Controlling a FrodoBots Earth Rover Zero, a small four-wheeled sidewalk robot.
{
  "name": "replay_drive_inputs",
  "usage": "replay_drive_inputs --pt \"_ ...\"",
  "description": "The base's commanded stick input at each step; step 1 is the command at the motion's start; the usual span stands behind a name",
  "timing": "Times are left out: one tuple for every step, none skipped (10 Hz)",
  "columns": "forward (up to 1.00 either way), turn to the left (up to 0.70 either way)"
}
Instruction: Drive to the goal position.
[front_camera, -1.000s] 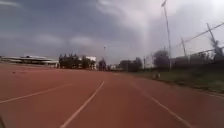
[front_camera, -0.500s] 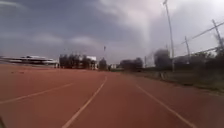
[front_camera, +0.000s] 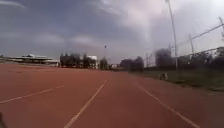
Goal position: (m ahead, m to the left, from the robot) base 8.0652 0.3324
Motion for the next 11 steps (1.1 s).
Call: replay_drive_inputs --pt "0.7 0.0" --pt "0.7 0.0" --pt "0.7 0.0" --pt "0.7 0.0" --pt "0.7 0.0" --pt "0.7 0.0" --pt "0.7 0.0" --pt "0.7 0.0" --pt "0.7 0.0" --pt "0.7 0.0" --pt "0.7 0.0"
